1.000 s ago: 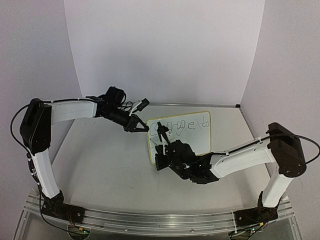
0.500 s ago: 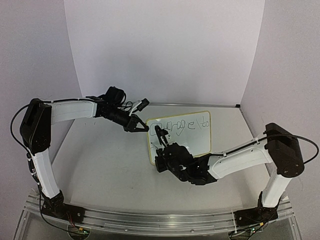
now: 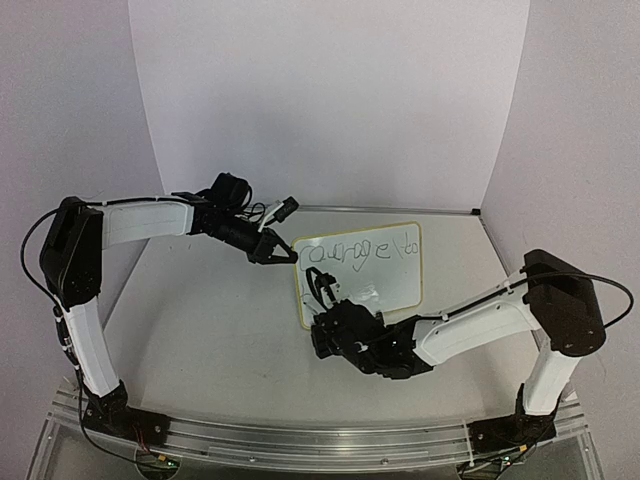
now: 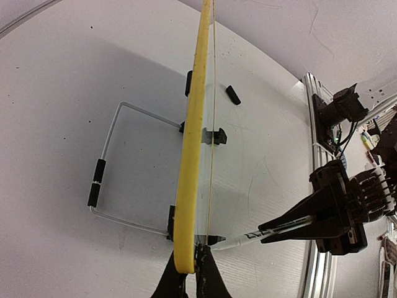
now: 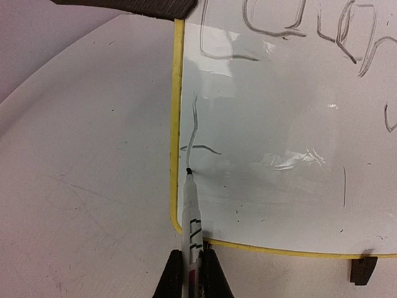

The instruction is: Write a sentence on the whiteboard

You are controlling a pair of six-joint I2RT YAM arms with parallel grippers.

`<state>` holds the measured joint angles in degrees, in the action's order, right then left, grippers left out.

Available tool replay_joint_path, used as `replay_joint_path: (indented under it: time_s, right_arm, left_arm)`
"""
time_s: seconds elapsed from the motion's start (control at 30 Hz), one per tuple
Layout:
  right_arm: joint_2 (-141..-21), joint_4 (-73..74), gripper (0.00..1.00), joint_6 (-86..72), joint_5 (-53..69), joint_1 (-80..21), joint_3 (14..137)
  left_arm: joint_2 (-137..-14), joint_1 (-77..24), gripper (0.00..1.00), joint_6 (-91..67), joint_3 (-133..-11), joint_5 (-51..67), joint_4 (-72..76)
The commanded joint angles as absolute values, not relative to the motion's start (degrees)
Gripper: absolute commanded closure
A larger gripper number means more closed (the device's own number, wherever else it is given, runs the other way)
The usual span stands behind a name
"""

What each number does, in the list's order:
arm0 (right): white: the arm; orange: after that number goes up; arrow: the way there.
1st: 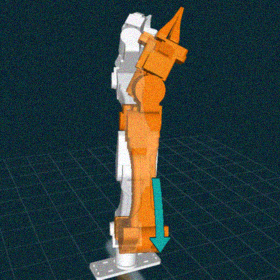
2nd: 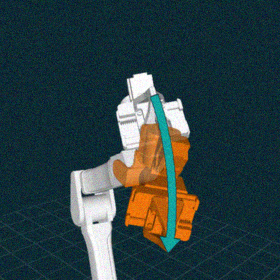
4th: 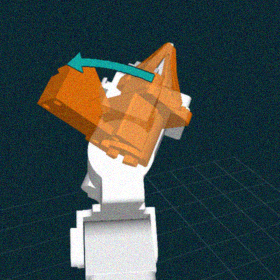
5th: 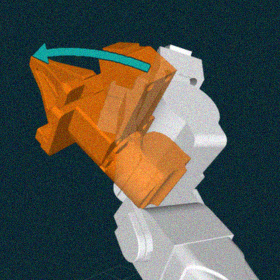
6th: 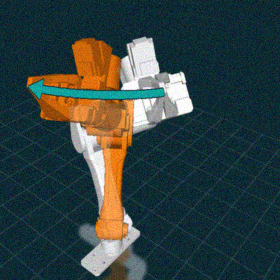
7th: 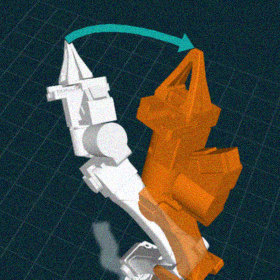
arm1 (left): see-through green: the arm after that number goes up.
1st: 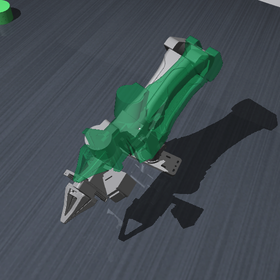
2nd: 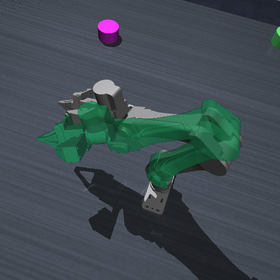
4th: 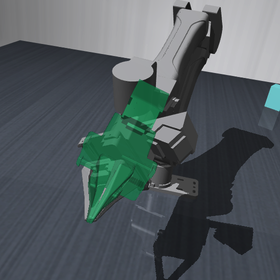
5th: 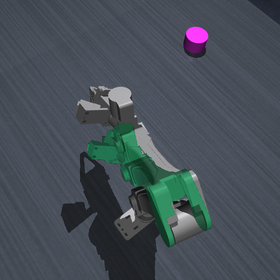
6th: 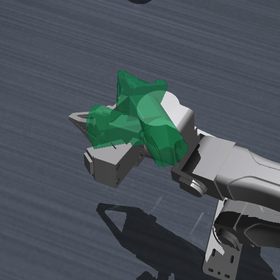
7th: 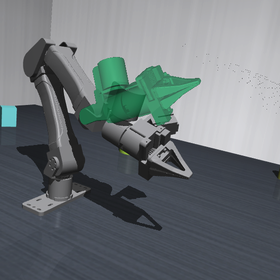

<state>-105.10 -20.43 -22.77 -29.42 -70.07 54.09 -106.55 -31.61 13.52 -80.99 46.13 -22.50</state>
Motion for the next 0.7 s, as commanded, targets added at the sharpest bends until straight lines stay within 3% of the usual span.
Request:
replay_joint_path:
  time_s: [0.0,0.67]
  right_arm:
    - [-105.85,-17.55,1.0,-24.85,-31.29,-69.96,53.26]
    - [-98.8,-24.35,1.0,-21.07,-30.94,-69.96,52.37]
  left_arm:
    - [-105.19,-31.66,1.0,17.94,-81.04,39.34,-22.49]
    - [-105.2,-31.66,1.0,17.93,-80.95,39.29,-22.29]
